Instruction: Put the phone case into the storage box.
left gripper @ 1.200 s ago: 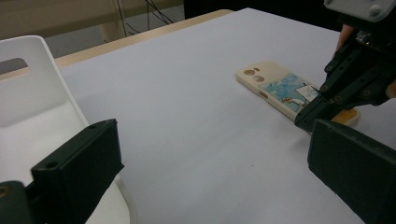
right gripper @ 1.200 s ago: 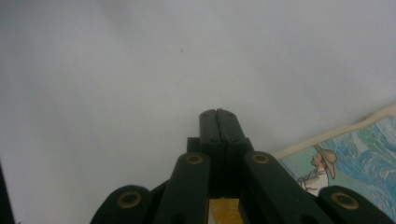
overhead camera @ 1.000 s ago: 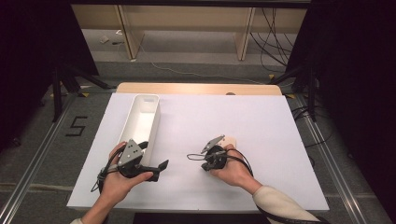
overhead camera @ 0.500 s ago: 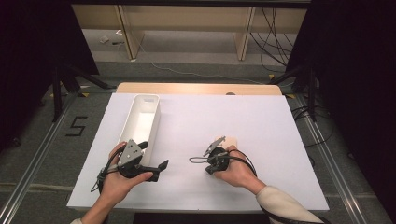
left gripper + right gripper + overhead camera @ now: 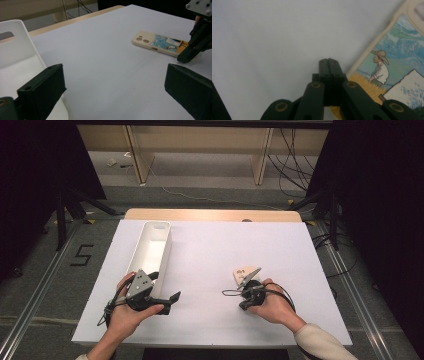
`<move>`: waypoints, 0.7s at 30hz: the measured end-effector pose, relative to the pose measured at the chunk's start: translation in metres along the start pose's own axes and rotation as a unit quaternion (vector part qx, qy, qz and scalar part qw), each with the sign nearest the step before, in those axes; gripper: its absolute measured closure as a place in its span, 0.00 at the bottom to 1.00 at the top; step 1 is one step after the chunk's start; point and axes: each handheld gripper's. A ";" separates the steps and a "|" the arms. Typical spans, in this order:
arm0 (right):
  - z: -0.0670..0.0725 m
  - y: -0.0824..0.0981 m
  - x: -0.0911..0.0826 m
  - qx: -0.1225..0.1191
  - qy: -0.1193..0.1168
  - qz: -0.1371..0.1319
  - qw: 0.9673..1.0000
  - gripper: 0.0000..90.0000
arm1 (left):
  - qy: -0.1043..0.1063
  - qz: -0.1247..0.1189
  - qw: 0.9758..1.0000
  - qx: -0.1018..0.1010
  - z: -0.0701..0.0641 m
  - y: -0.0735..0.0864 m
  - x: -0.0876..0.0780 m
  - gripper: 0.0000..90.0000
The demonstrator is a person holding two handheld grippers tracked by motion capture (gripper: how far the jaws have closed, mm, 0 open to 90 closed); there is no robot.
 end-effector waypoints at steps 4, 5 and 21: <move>-0.009 0.011 -0.007 0.014 0.006 -0.001 1.000 1.00 | 0.000 0.000 1.000 0.001 0.000 0.000 0.000 0.03; -0.011 0.013 -0.009 0.019 0.008 0.000 1.000 1.00 | 0.000 0.000 1.000 0.002 0.000 0.000 0.000 0.03; -0.035 0.026 -0.035 0.035 0.021 -0.004 0.999 0.85 | 0.002 0.000 1.000 0.004 -0.002 -0.001 -0.001 0.03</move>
Point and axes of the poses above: each handheld gripper's, and its own axes: x roughly forward along the jaws, y roughly out of its underside, z roughly to its left, and after that the axes turned 7 degrees about -y, right-handed
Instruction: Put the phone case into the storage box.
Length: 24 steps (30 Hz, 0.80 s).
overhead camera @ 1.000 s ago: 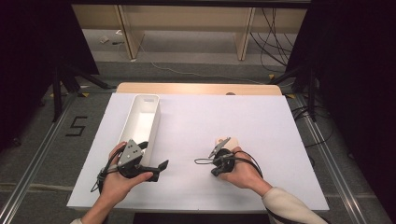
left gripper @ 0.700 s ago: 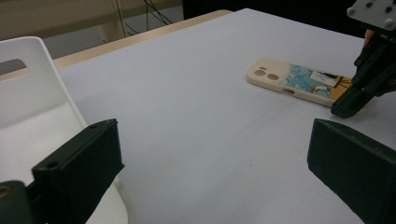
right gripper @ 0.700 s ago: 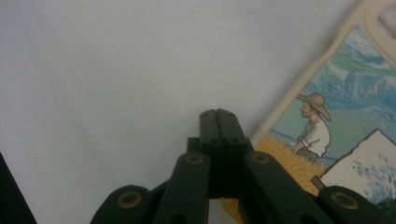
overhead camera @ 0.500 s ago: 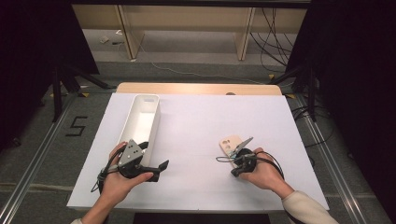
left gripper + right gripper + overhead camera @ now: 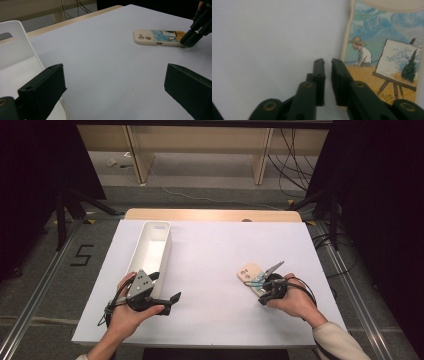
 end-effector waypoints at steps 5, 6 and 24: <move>-0.010 -0.007 -0.015 -0.016 0.025 -0.022 0.999 0.49 | 0.000 0.000 1.000 0.000 0.000 0.000 0.000 0.03; -0.013 -0.009 -0.016 -0.016 0.035 -0.023 0.999 0.41 | 0.000 0.000 1.000 0.000 0.000 0.000 0.000 0.03; -0.040 -0.028 0.012 -0.003 0.077 0.055 0.996 0.00 | 0.000 -0.001 1.000 0.000 -0.001 -0.001 0.001 0.03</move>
Point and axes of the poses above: each handheld gripper's, and its own axes: x roughly forward along the jaws, y roughly out of its underside, z roughly to its left, and after that the axes turned 7 degrees about -y, right-handed
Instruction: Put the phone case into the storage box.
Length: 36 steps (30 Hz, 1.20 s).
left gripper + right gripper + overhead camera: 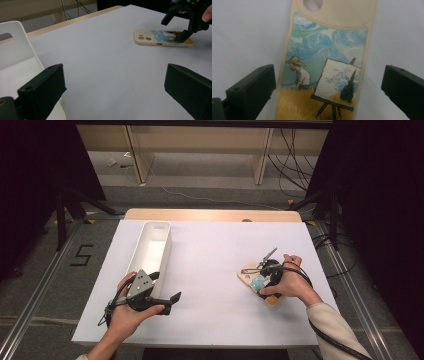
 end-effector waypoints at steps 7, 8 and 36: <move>0.002 -0.003 0.009 -0.003 -0.003 0.020 1.000 0.00 | 0.001 0.000 1.000 0.001 -0.001 0.000 0.000 0.03; 0.002 -0.003 0.010 -0.002 -0.003 0.022 1.000 0.00 | 0.001 0.000 1.000 0.001 0.000 0.000 0.000 0.03; -0.006 -0.011 0.018 0.039 -0.024 0.050 0.998 0.00 | 0.003 -0.002 1.000 0.001 -0.001 -0.001 0.000 0.03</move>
Point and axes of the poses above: each handheld gripper's, and its own axes: x roughly forward along the jaws, y roughly out of its underside, z roughly to its left, and after that the axes turned 7 degrees about -y, right-handed
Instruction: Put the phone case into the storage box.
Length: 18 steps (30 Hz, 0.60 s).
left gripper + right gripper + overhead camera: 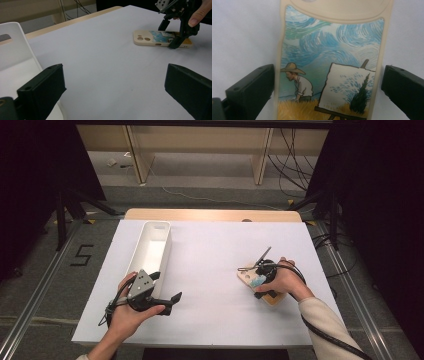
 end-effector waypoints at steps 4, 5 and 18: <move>-0.001 0.000 0.000 0.011 -0.008 0.002 1.000 0.00 | 0.000 0.000 1.000 0.000 0.000 0.000 0.000 0.03; -0.002 0.000 0.001 0.012 -0.006 0.003 1.000 0.00 | 0.000 0.000 1.000 0.002 0.000 -0.001 0.000 0.03; -0.002 -0.001 0.001 0.020 -0.010 0.009 1.000 0.00 | -0.001 -0.002 1.000 0.004 -0.002 -0.001 -0.001 0.03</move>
Point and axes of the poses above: each handheld gripper's, and its own axes: x roughly forward along the jaws, y roughly out of its underside, z roughly to its left, and after that the axes turned 7 degrees about -y, right-handed
